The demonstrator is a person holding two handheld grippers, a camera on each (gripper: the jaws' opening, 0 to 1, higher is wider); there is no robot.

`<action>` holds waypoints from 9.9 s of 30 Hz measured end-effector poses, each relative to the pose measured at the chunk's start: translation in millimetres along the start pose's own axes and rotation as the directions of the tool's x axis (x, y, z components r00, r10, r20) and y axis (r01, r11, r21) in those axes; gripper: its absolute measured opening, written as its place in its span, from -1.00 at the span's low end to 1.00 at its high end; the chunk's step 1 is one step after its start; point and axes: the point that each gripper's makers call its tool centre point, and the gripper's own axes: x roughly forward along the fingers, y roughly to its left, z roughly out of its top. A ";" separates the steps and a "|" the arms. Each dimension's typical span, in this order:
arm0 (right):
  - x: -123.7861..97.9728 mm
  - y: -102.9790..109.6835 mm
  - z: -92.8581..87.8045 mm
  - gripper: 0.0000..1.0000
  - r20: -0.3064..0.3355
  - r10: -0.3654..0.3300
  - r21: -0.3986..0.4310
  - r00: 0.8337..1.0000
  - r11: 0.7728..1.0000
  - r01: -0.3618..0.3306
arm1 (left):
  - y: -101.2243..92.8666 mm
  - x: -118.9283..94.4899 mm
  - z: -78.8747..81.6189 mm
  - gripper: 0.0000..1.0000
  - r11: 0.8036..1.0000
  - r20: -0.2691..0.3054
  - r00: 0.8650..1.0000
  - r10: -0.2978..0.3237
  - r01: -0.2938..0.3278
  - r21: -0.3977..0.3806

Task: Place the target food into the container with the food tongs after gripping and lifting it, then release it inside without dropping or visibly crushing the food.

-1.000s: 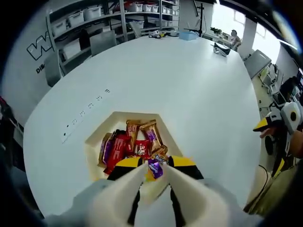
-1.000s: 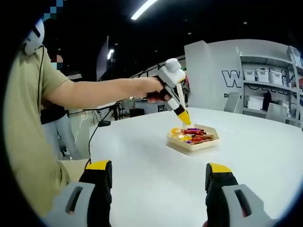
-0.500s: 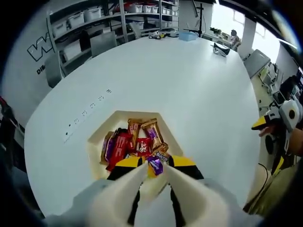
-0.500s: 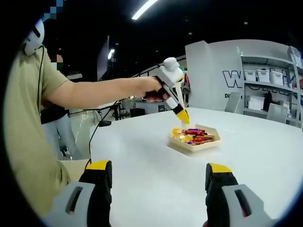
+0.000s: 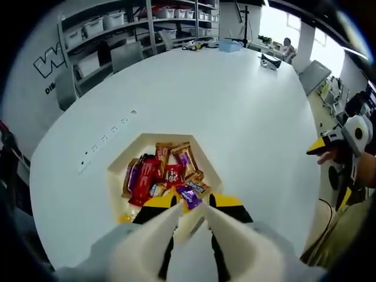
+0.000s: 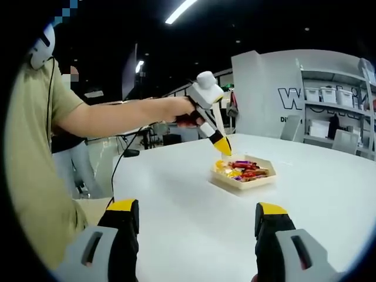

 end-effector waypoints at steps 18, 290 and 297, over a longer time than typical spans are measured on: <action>6.2 2.9 2.2 0.60 -0.002 0.013 -0.008 1.000 1.000 -0.013 | -22.5 -13.5 -15.7 -0.58 0.999 0.038 0.999 -0.029 0.028 0.028; 66.9 52.7 -1.7 -1.00 -0.273 0.472 -0.194 0.838 0.826 -0.529 | -134.4 -65.1 -62.5 -0.41 0.845 0.489 0.694 -0.528 0.489 0.218; 65.3 51.1 -9.2 -1.00 -0.315 0.459 -0.204 0.831 0.822 -0.531 | -130.5 -61.5 -72.5 -0.41 0.857 0.452 0.729 -0.514 0.464 0.225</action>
